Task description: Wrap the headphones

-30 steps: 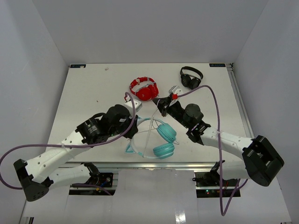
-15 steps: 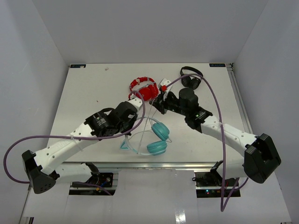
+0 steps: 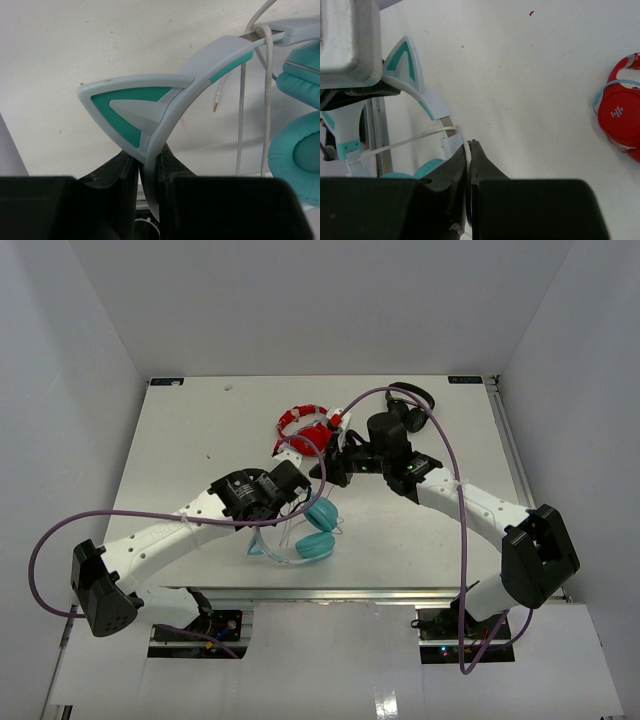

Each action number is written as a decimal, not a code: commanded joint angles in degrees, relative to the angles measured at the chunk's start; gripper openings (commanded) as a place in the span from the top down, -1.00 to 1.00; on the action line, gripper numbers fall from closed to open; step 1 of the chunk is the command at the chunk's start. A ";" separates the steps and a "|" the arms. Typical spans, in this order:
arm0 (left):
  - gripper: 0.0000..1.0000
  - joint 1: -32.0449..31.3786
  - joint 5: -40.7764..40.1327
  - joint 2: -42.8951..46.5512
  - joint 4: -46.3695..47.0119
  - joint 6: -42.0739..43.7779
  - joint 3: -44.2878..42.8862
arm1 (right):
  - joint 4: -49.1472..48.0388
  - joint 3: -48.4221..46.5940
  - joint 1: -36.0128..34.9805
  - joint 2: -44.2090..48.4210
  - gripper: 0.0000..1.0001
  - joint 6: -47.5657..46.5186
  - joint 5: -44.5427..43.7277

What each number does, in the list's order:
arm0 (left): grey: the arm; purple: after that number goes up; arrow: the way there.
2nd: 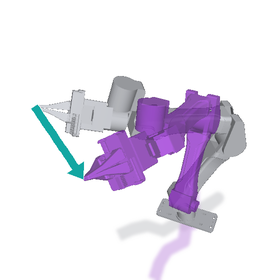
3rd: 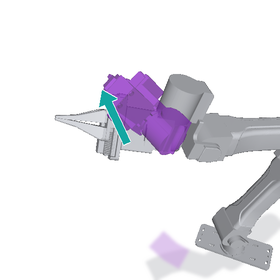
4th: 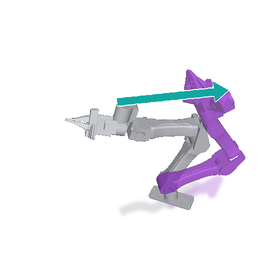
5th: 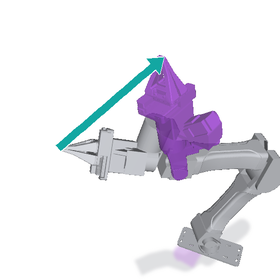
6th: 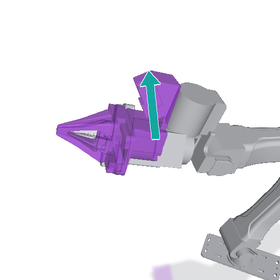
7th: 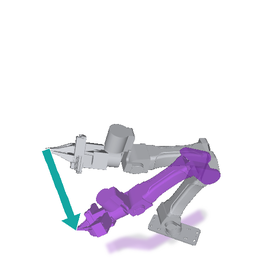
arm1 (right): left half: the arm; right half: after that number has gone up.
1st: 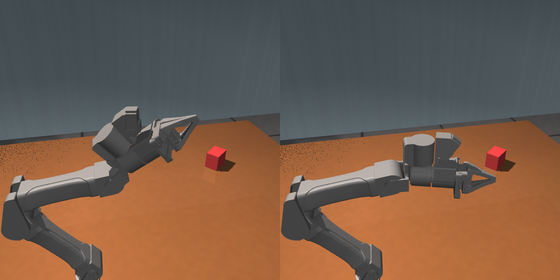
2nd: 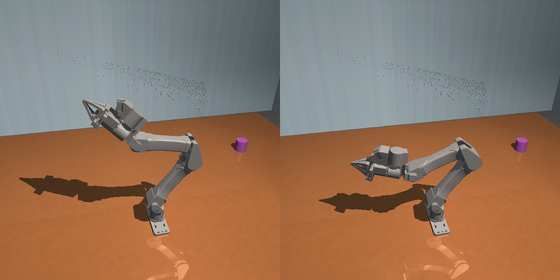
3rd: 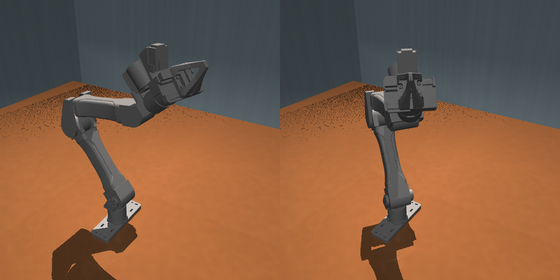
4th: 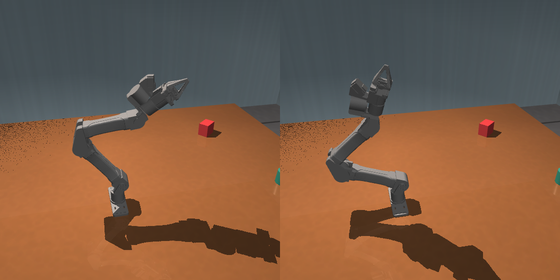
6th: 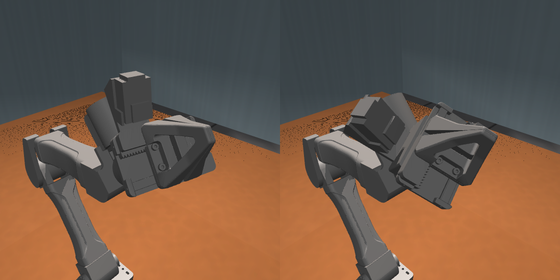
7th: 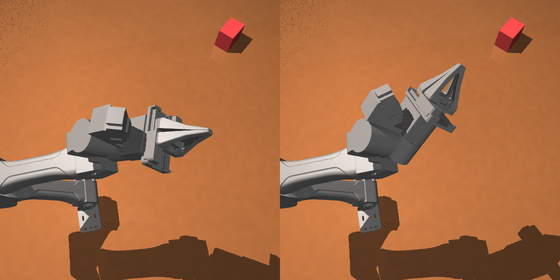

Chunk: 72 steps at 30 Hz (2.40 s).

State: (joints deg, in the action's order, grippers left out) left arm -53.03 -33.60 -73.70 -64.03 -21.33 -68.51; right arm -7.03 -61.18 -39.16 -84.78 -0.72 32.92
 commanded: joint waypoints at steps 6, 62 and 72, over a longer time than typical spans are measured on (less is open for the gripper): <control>1.00 -0.14 -17.15 -6.95 -13.97 -16.80 -7.49 | -3.17 -5.67 0.67 -1.84 0.85 6.73 12.23; 1.00 4.26 -23.18 4.05 -7.09 -29.21 -22.30 | -36.49 12.54 -14.40 5.65 0.85 23.34 20.94; 1.00 6.05 -23.27 4.52 -5.20 -28.16 -21.75 | -35.47 14.37 -17.48 6.33 0.84 21.64 18.46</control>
State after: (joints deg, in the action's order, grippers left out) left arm -49.41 -51.40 -71.78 -76.27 -47.05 -88.03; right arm -43.25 -48.44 -53.92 -80.57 22.53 47.78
